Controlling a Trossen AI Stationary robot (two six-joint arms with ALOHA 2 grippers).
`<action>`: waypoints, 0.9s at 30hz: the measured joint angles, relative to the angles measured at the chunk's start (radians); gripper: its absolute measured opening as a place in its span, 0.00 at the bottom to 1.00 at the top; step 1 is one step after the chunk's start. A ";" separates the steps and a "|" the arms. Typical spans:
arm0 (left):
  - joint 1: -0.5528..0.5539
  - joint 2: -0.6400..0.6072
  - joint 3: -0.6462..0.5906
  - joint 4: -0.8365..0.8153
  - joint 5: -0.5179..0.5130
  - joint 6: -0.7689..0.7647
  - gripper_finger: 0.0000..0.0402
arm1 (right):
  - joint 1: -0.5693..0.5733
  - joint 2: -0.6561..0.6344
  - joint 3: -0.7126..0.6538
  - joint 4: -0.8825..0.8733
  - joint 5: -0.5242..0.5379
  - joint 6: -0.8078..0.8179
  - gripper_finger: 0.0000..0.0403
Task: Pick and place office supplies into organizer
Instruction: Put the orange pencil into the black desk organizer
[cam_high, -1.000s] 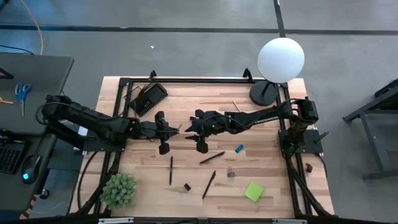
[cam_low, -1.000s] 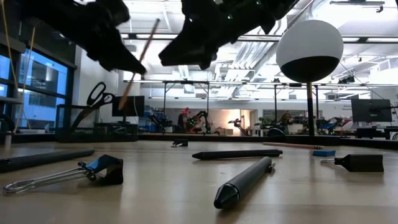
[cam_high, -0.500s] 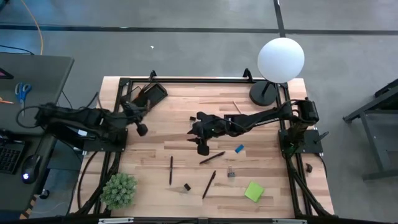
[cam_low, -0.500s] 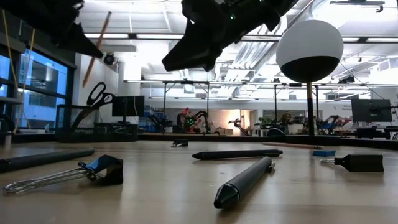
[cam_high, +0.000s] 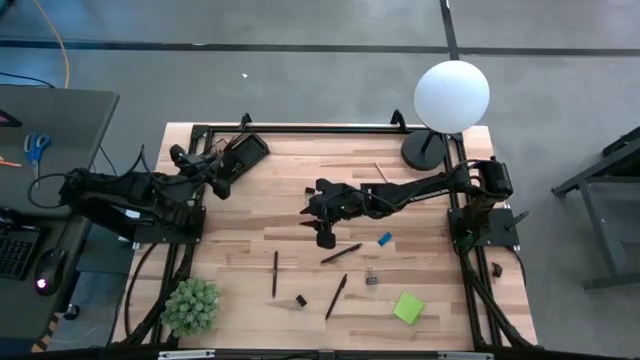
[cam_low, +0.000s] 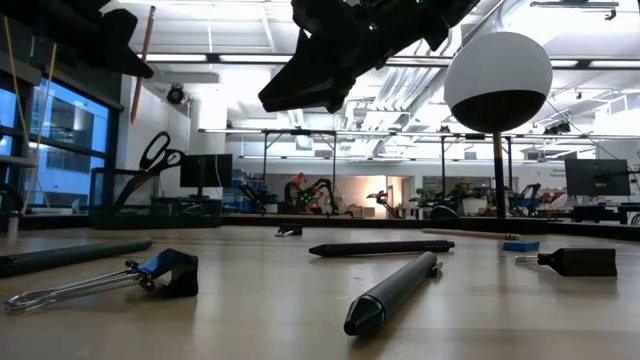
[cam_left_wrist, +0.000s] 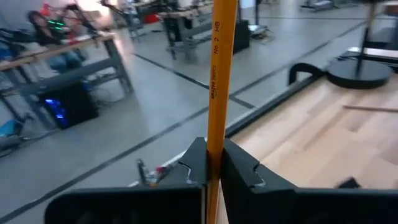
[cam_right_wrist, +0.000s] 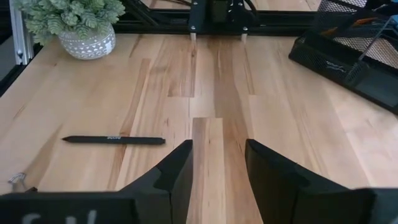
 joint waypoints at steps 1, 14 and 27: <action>0.006 0.000 0.000 0.006 0.034 0.005 0.01 | 0.000 0.000 0.000 0.000 0.000 -0.001 0.34; 0.525 0.052 -0.090 0.298 0.707 0.189 0.01 | 0.000 0.000 0.000 -0.012 -0.007 -0.053 0.34; 0.987 0.042 -0.090 0.326 0.989 0.244 0.01 | -0.003 -0.001 -0.028 -0.023 -0.003 -0.029 0.34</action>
